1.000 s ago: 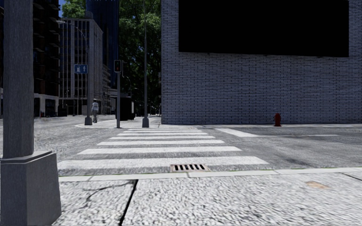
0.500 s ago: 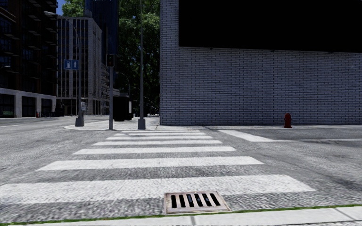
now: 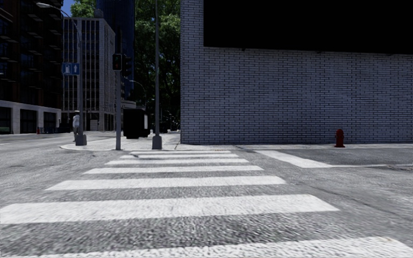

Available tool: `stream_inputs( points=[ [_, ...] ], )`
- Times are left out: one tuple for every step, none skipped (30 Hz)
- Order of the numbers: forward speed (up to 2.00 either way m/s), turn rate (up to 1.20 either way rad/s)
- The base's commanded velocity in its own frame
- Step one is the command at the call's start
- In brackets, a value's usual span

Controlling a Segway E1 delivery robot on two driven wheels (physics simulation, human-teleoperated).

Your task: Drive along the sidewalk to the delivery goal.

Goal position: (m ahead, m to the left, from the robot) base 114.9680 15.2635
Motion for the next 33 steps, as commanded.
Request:
stream_inputs(
  points=[
    [1.55,0.13],
    [1.55,0.13],
    [1.55,0.13],
    [1.55,0.13],
    [1.55,0.13],
    [1.55,0.13],
    [1.55,0.13],
    [1.55,0.13],
    [1.55,0.13],
    [1.55,0.13],
    [1.55,0.13],
    [1.55,0.13],
    [1.55,0.13],
    [1.55,0.13],
    [1.55,0.13],
    [1.55,0.13],
    [1.55,0.13],
    [1.55,0.13],
    [1.55,0.15],
    [1.55,0.18],
    [1.55,0.21],
    [1.55,0.21],
    [1.55,0.23],
    [1.55,0.24],
    [1.55,0.24],
    [1.55,0.25],
    [1.55,0.25],
    [1.55,0.25],
    [1.55,0.25],
    [1.55,0.25],
    [1.55,0.25],
    [1.55,0.25],
    [1.55,0.25]
  ],
)
